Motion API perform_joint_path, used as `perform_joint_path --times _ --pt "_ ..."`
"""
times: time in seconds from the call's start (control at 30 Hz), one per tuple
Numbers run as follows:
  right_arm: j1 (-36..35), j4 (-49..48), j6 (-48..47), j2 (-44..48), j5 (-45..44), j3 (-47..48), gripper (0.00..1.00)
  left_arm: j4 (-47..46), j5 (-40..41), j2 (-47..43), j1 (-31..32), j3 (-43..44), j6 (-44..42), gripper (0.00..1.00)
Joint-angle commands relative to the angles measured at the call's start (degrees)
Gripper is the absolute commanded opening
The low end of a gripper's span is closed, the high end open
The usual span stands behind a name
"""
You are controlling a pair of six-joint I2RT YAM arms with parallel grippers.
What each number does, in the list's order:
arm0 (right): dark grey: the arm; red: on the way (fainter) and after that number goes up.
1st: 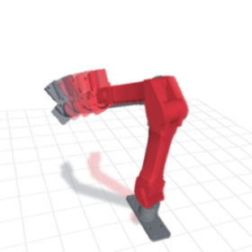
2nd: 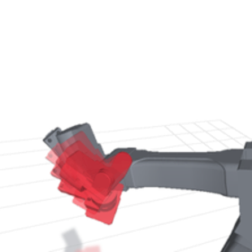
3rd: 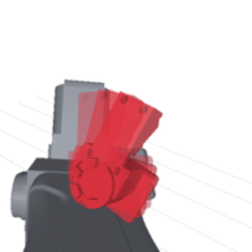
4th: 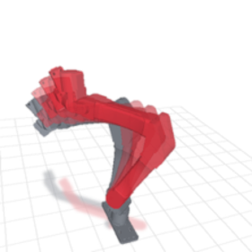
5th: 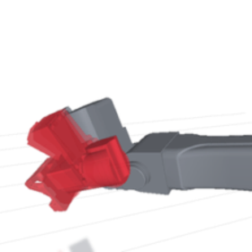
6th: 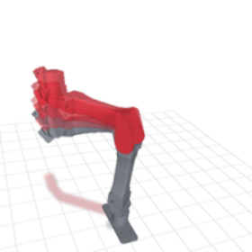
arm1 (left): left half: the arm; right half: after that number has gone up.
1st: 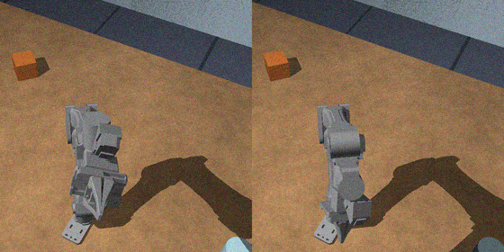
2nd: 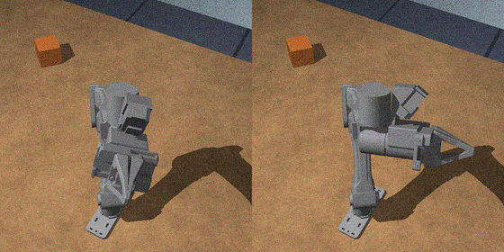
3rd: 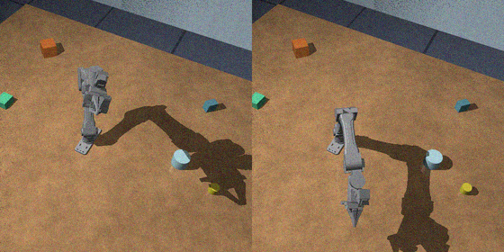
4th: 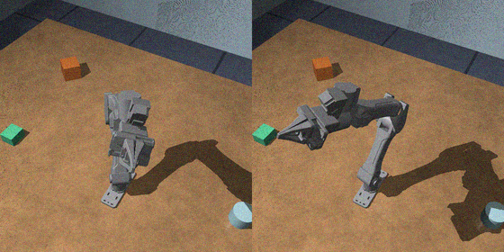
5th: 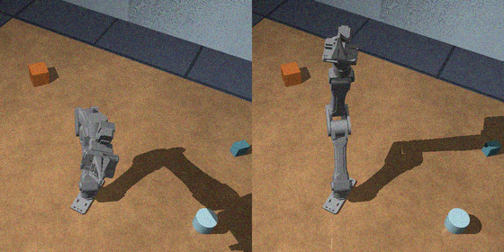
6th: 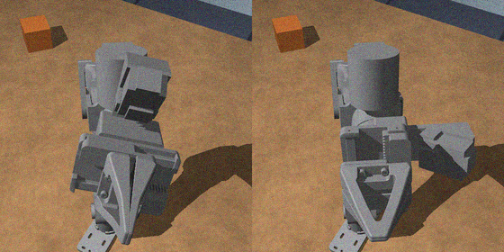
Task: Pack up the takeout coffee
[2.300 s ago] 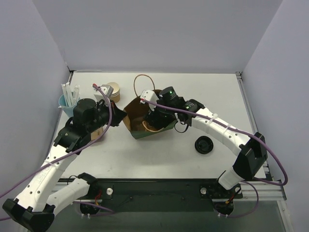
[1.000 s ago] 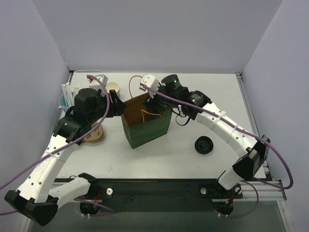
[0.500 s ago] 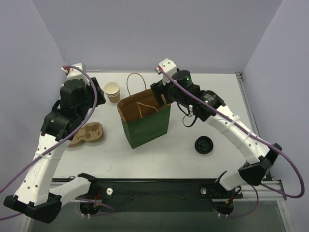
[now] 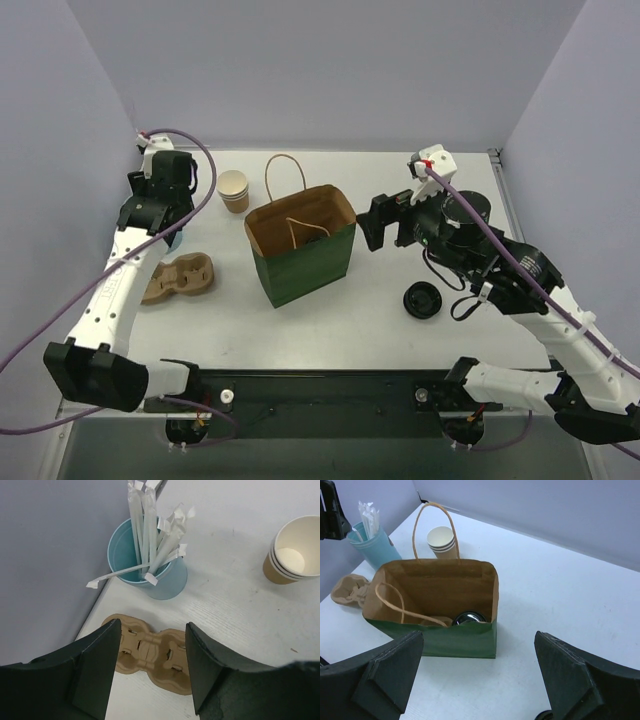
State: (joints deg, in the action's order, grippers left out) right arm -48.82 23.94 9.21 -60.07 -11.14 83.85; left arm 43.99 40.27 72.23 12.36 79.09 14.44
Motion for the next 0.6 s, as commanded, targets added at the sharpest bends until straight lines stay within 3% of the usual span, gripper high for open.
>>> perform_joint_path --times 0.0,0.4,0.57 --pt "-0.3 1.5 -0.6 1.9 -2.7 -1.5 1.0 -2.2 0.7 5.2 -3.7 1.6 1.2 0.62" --pt "0.0 1.9 -3.1 8.8 -5.6 -8.1 1.0 -10.6 -2.8 14.4 -8.8 -3.3 -1.3 0.55" --pt "0.0 2.9 -3.2 9.8 -6.4 -9.2 1.0 -9.9 2.3 17.6 -8.8 -1.0 -3.1 0.49"
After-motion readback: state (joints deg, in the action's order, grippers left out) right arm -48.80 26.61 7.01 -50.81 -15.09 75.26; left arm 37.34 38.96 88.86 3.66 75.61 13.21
